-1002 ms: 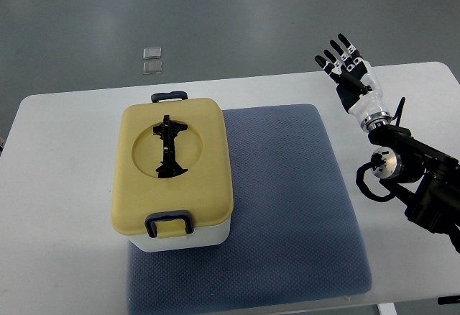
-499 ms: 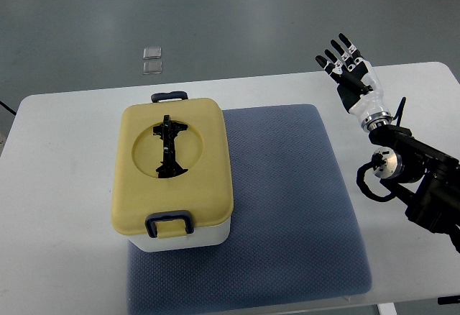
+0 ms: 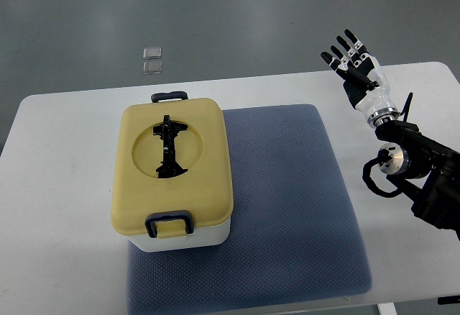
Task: Open white storage box with right hand
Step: 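Swing the right hand over the box toward the yellow lid, then lower the right hand and grasp the black handle on the lid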
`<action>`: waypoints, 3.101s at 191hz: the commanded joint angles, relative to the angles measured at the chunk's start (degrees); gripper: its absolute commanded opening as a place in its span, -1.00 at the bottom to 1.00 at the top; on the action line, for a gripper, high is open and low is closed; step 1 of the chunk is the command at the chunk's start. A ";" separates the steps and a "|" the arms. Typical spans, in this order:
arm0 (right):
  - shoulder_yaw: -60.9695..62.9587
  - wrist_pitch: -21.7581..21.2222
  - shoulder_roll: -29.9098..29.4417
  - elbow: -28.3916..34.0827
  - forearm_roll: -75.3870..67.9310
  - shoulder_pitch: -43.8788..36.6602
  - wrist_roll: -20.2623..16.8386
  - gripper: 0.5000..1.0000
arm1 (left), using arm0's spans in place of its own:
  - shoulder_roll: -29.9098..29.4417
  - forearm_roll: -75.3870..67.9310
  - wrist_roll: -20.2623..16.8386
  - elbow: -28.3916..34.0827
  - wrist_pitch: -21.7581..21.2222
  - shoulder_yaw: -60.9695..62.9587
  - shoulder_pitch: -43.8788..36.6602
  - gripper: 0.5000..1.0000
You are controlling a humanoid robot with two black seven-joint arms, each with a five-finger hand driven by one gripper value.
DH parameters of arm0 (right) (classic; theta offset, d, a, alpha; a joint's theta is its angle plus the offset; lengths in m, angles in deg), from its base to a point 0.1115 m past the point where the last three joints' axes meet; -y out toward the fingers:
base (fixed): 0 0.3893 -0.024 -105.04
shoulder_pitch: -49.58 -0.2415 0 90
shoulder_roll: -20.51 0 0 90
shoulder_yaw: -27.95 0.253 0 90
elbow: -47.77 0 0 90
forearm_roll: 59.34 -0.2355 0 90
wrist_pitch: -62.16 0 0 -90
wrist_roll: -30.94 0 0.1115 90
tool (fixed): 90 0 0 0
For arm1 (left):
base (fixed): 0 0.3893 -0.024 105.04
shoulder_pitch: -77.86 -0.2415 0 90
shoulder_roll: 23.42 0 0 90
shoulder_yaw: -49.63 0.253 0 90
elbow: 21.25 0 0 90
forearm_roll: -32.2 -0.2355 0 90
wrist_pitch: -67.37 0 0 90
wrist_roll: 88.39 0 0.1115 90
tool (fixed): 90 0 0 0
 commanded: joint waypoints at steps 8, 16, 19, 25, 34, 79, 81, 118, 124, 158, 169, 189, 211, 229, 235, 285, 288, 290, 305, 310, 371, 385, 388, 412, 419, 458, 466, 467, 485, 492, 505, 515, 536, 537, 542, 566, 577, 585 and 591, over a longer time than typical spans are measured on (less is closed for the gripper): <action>-0.97 0.35 1.94 0.18 0.65 -2.21 -0.12 0.72 | 0.00 -0.08 -0.02 0.06 -0.03 0.01 0.00 1.00; -1.14 0.79 2.55 0.27 0.65 -3.09 -0.04 0.72 | 0.00 0.01 -0.02 -0.03 -0.03 0.01 0.00 1.00; -1.14 0.88 2.64 0.27 0.74 -3.27 -0.03 0.72 | 0.00 -0.08 -0.02 -0.03 -0.03 0.01 0.00 1.00; -1.14 0.97 2.90 0.27 0.83 -3.62 -0.12 0.72 | 0.00 0.01 -0.02 0.06 -0.03 0.01 0.00 1.00; -1.23 1.05 3.17 0.27 1.53 -4.59 -0.12 0.72 | 0.00 0.01 -0.02 0.06 -0.03 0.01 0.00 1.00; -6.33 1.14 5.72 0.35 17.88 -11.97 -0.12 0.72 | 0.00 0.01 -0.02 -0.03 0.05 -0.08 0.00 1.00; -7.03 1.14 6.16 0.44 19.54 -12.85 -0.12 0.72 | 0.00 0.01 -0.02 -0.03 -0.03 0.01 0.00 1.00; -14.06 0.09 9.32 1.41 32.64 -22.69 -0.12 0.72 | 0.00 0.01 -0.02 -0.03 0.05 0.01 0.00 1.00; -15.90 -0.09 9.32 1.67 34.92 -24.62 -0.12 0.72 | 0.00 0.01 -0.02 -0.03 0.05 0.01 0.00 1.00; -24.96 -3.87 8.88 3.61 46.71 -34.65 0.49 0.72 | 0.00 -0.08 -0.02 -0.03 -0.03 0.01 0.00 1.00; -27.51 -6.24 8.44 4.92 51.53 -37.81 0.49 0.71 | 0.00 -0.08 0.07 -0.03 -0.03 -0.08 0.00 1.00; -29.71 -10.99 7.56 6.07 57.34 -43.35 0.58 0.71 | 0.00 0.01 -0.02 -0.03 0.05 -0.08 0.00 1.00; -30.24 -16.43 5.37 6.59 63.05 -49.06 0.58 0.71 | 0.00 0.01 -0.02 -0.03 0.05 -0.08 0.00 1.00; -30.15 -19.78 3.34 8.62 67.80 -52.23 0.67 0.71 | 0.00 0.01 0.07 -0.03 0.05 -0.08 0.00 1.00; -30.15 -20.65 2.56 9.67 69.38 -53.02 0.67 0.71 | 0.00 0.01 -0.02 -0.03 0.05 -0.08 0.00 1.00; -30.24 -22.32 -1.93 16.00 84.41 -54.42 0.69 0.70 | 0.00 0.01 -0.02 0.06 -0.03 -0.08 0.00 1.00; -30.24 -22.41 -2.28 16.44 85.11 -54.42 0.69 0.70 | 0.00 0.01 -0.02 0.06 0.05 -0.08 0.00 1.00; -30.24 -22.50 -2.37 16.61 85.46 -54.42 0.69 0.70 | 0.00 0.01 0.07 0.06 -0.03 -0.08 0.00 1.00; -30.24 -22.59 -3.16 17.76 86.61 -54.42 0.69 0.69 | 0.00 0.01 -0.02 -0.03 0.05 -0.08 0.00 1.00; -30.24 -22.59 -3.42 18.02 86.70 -54.42 0.69 0.69 | 0.00 0.01 -0.02 0.06 0.05 -0.08 0.00 1.00; -30.24 -21.62 -5.18 18.55 88.89 -51.88 0.69 0.48 | 0.00 0.01 -0.02 -0.03 0.05 0.01 0.00 1.00; -30.24 -20.74 -5.18 18.55 89.95 -50.73 0.69 0.46 | 0.00 0.01 -0.02 -0.03 -0.03 0.01 0.00 1.00; -30.24 -20.57 -5.18 18.55 90.21 -50.56 0.69 0.45 | 0.00 0.01 -0.02 -0.03 0.05 0.01 0.00 1.00; -30.32 -19.86 -5.01 18.55 91.44 -49.15 0.69 0.35 | 0.00 0.01 -0.02 -0.03 -0.03 0.01 0.00 1.00; -30.32 -19.86 -4.92 18.55 91.44 -49.06 0.69 0.34 | 0.00 0.01 -0.02 -0.03 -0.03 0.01 0.00 1.00; -30.06 -19.16 -4.92 18.64 91.00 -48.36 0.69 0.21 | 0.00 0.01 -0.02 -0.03 -0.03 0.01 0.00 1.00; -30.06 -19.07 -5.01 18.64 91.00 -48.01 0.69 0.20 | 0.00 -0.08 -0.02 0.06 0.05 0.01 0.00 1.00; -30.06 -19.07 -5.01 18.64 91.00 -47.92 0.69 0.20 | 0.00 0.01 0.07 -0.03 -0.03 0.01 0.00 1.00; -29.97 -18.90 -5.09 18.64 90.92 -47.57 0.69 0.13 | 0.00 0.01 -0.02 0.06 0.05 0.01 0.00 1.00; -29.97 -18.81 -5.09 18.64 90.92 -47.48 0.69 0.02 | 0.00 -0.08 0.07 0.06 0.05 0.01 0.00 1.00; -29.97 -18.63 -5.09 18.64 90.83 -47.22 0.69 -0.16 | 0.00 0.01 -0.02 -0.03 0.05 0.01 0.00 1.00; -29.97 -18.63 -5.09 18.64 90.83 -47.04 0.69 -0.27 | 0.00 0.01 -0.02 0.06 0.05 0.01 0.00 1.00; -29.88 -18.55 -5.09 18.64 90.74 -46.78 0.69 -0.39 | 0.00 0.01 -0.02 -0.03 -0.03 0.01 0.00 1.00; -29.88 -18.55 -5.09 18.64 90.74 -46.78 0.69 -0.39 | 0.00 0.01 -0.02 -0.03 -0.03 0.01 0.00 1.00; -29.88 -18.55 -5.09 18.64 90.74 -46.78 0.69 -0.42 | 0.00 0.01 -0.02 0.06 -0.03 0.01 0.00 1.00; -29.88 -18.55 -5.18 18.64 90.74 -46.34 0.69 -0.43 | 0.00 0.01 0.07 -0.03 0.05 0.01 0.00 1.00; -29.88 -18.55 -5.18 18.64 90.74 -46.16 0.69 -0.43 | 0.00 -0.08 -0.02 -0.03 -0.03 0.01 0.00 1.00; -29.80 -18.55 -5.18 18.64 90.74 -46.07 0.69 -0.43 | 0.00 -0.08 -0.02 0.06 -0.03 0.01 0.00 1.00; -29.80 -18.55 -5.36 18.64 90.74 -46.07 0.69 -0.47 | 0.00 0.01 -0.02 0.06 0.05 0.01 0.00 1.00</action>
